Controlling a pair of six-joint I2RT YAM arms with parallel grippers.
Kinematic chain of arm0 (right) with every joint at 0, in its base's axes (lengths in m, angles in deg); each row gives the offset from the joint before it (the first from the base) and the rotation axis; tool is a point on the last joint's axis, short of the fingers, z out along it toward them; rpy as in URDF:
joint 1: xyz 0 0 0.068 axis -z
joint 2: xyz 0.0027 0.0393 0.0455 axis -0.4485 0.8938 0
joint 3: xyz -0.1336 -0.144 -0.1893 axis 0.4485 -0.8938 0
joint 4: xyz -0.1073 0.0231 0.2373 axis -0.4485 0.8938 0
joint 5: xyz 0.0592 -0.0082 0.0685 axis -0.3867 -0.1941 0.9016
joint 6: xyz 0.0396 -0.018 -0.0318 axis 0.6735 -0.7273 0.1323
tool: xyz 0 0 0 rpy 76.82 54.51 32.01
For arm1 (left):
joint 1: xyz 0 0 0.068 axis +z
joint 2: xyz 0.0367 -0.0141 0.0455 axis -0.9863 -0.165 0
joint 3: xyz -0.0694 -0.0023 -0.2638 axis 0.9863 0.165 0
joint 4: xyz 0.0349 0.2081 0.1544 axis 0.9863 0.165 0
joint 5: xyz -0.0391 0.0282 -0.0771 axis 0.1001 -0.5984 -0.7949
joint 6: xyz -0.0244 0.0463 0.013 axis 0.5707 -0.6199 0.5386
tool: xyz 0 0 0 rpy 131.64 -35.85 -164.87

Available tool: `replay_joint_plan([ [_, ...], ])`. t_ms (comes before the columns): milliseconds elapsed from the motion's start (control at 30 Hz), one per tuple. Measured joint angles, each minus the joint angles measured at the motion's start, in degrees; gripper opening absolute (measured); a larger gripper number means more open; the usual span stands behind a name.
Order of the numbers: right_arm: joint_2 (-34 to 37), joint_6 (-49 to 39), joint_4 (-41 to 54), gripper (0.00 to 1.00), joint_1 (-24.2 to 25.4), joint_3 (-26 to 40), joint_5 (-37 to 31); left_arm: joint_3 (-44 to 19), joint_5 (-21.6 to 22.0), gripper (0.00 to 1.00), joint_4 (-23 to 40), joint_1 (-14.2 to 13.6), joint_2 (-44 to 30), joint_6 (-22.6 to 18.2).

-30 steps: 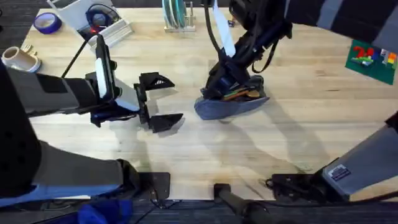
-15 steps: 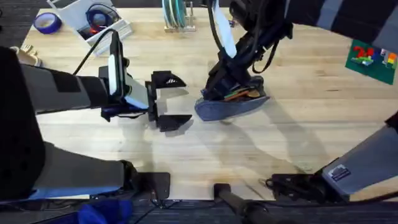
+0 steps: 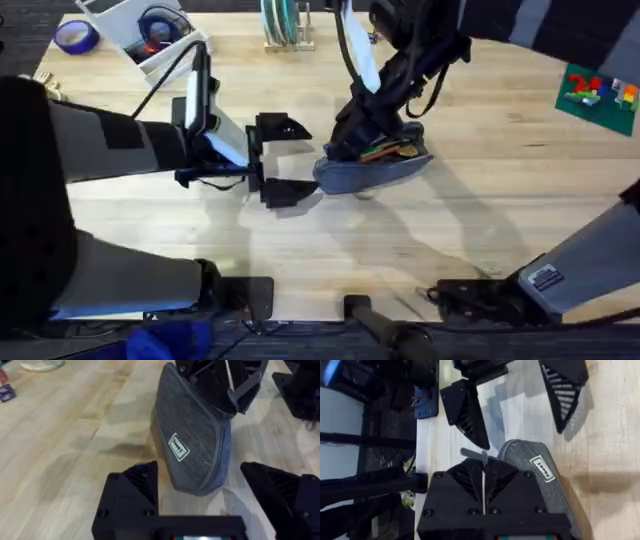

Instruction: Unzip the bag, pick up the pens from the table one at a time and place them inside, then zip the bag closed.

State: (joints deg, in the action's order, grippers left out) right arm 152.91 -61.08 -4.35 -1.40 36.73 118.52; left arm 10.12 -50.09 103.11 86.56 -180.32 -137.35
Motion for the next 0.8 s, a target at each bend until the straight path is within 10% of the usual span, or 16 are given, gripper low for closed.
replay_joint_plan([
  [800, 0.00, 0.02, -0.06, 0.034, 0.00, 0.00, 0.00, 0.00, 5.76, 0.995, -5.94, -5.20, 0.00, 9.51],
])
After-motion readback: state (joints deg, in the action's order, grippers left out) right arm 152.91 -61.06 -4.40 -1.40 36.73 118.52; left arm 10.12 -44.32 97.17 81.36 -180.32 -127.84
